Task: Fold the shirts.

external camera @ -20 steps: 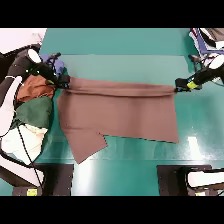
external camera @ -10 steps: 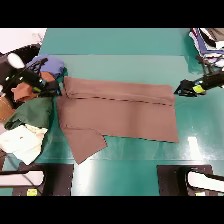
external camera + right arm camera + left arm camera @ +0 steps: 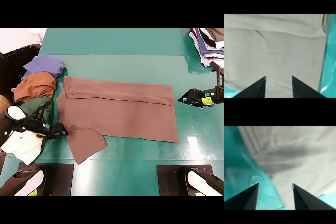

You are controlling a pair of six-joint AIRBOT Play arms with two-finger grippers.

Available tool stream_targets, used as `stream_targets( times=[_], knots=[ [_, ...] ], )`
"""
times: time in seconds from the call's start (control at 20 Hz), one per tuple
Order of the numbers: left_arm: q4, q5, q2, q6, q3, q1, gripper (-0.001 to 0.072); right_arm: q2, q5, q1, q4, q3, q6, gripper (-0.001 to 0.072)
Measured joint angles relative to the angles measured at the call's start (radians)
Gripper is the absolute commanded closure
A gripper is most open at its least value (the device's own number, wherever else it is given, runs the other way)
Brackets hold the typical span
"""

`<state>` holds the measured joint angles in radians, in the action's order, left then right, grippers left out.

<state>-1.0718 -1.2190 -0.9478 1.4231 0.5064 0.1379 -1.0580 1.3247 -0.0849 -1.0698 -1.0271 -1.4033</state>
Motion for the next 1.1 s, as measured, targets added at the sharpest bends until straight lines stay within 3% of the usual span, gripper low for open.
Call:
stream_targets(
  times=[0.15, 0.2, 0.25, 0.3, 0.45, 0.5, 0.55, 0.6, 0.8, 0.85, 0.95, 1.1],
  knots=[
    [0.073, 0.066, 0.021, -0.008, -0.070, -0.028, 0.0211, 0.034, -0.003, -0.001, 0.003, 0.012, 0.000, 0.0339],
    [0.089, 0.084, 0.024, -0.010, -0.080, -0.045, 0.0339, 0.045, -0.003, -0.001, 0.004, 0.014, 0.001, 0.0339],
    [0.096, 0.111, 0.026, -0.012, -0.089, -0.061, 0.0652, 0.055, -0.002, -0.001, 0.005, 0.015, 0.001, 0.0339],
    [0.096, 0.133, 0.024, -0.014, -0.098, -0.075, 0.0680, 0.064, 0.006, -0.005, 0.003, 0.016, 0.001, 0.0339],
    [0.109, 0.142, 0.029, -0.018, -0.081, -0.097, 0.0682, 0.082, 0.068, -0.055, -0.005, 0.044, 0.002, 0.0336],
    [0.109, 0.132, 0.031, -0.018, -0.069, -0.100, 0.0683, 0.091, 0.090, -0.084, -0.016, 0.072, 0.002, 0.0291],
    [0.109, 0.114, 0.032, -0.018, -0.053, -0.103, 0.0682, 0.101, 0.109, -0.119, -0.039, 0.114, 0.002, 0.0180],
    [0.110, 0.103, 0.032, -0.018, -0.039, -0.105, 0.0683, 0.113, 0.122, -0.154, -0.063, 0.162, 0.002, 0.0150],
    [0.108, 0.079, 0.034, -0.018, 0.007, -0.108, 0.0682, 0.127, 0.139, -0.283, -0.119, 0.384, 0.002, 0.0169],
    [0.107, 0.078, 0.034, -0.018, 0.013, -0.108, 0.0682, 0.118, 0.133, -0.299, -0.117, 0.432, 0.002, 0.0233],
    [0.102, 0.078, 0.034, -0.018, 0.021, -0.108, 0.0682, 0.092, 0.099, -0.307, -0.089, 0.500, 0.005, 0.0238],
    [0.087, 0.076, 0.034, -0.018, 0.026, -0.109, 0.0682, 0.044, 0.043, -0.266, -0.046, 0.541, 0.007, 0.0313]
  ],
)
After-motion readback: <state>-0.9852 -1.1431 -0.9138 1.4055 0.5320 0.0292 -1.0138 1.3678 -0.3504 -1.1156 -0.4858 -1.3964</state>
